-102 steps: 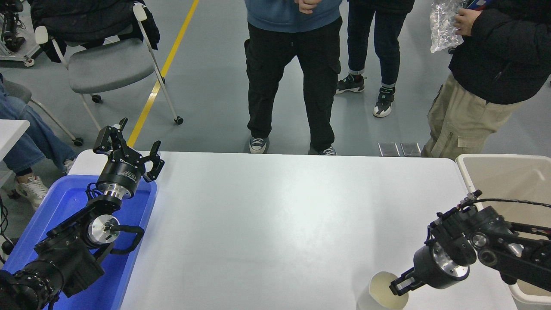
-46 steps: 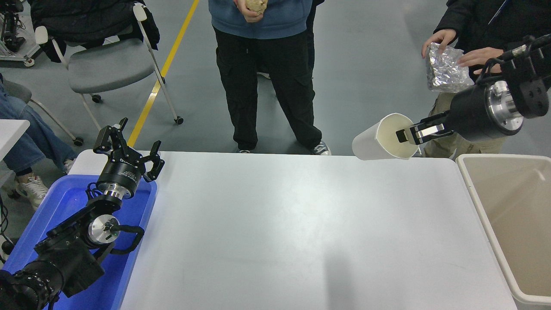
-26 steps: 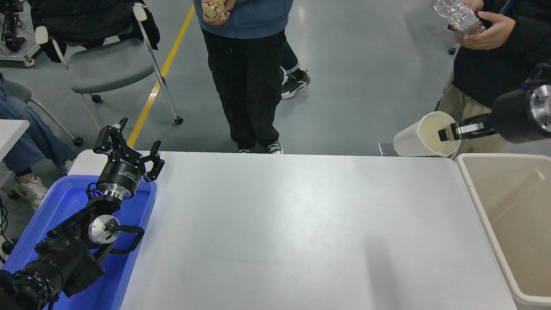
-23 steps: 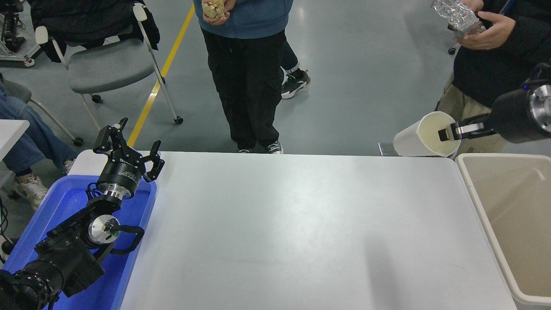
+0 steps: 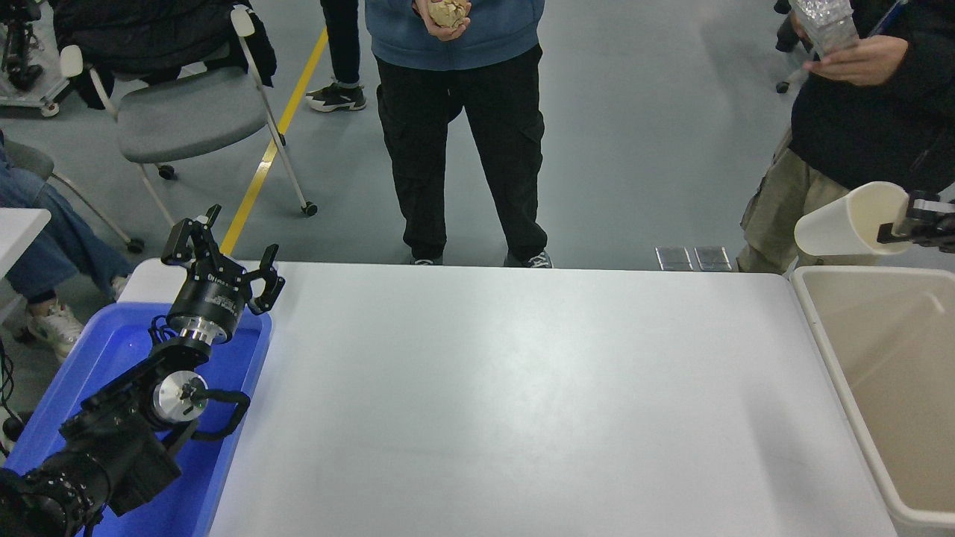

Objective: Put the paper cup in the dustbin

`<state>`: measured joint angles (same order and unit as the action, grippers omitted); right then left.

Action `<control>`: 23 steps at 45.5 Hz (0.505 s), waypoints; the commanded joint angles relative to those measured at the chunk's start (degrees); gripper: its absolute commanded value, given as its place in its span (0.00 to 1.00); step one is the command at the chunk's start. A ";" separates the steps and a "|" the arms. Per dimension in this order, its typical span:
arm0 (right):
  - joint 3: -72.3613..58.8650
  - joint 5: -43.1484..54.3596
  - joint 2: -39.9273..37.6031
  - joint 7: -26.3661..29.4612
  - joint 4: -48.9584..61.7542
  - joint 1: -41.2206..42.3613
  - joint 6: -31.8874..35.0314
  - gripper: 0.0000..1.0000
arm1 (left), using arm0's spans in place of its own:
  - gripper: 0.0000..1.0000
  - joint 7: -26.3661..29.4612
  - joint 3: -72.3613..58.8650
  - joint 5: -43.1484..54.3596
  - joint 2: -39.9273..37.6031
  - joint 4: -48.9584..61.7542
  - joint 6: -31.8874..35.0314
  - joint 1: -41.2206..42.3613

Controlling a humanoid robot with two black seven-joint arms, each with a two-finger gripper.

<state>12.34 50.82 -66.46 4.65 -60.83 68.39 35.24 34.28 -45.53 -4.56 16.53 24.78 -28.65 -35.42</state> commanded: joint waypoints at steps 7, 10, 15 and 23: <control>0.05 -18.97 0.55 -2.54 14.06 -13.27 -13.43 0.00 | 1.00 0.00 0.00 -0.01 -0.01 0.01 0.00 0.00; -0.47 -22.16 1.24 -2.54 15.56 -15.74 -16.07 0.00 | 1.00 0.00 0.00 -0.01 -0.01 0.01 0.00 0.00; -0.57 -24.71 4.23 -2.45 19.16 -19.52 -19.59 0.00 | 1.00 0.00 0.00 -0.01 -0.01 0.01 0.00 0.00; -0.13 -30.68 9.59 -2.45 24.96 -25.06 -22.94 0.00 | 1.00 0.00 0.00 -0.01 -0.01 0.01 0.00 0.00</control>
<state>11.91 28.91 -62.35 2.44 -43.45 51.23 18.29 34.28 -45.53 -4.57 16.52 24.79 -28.65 -35.42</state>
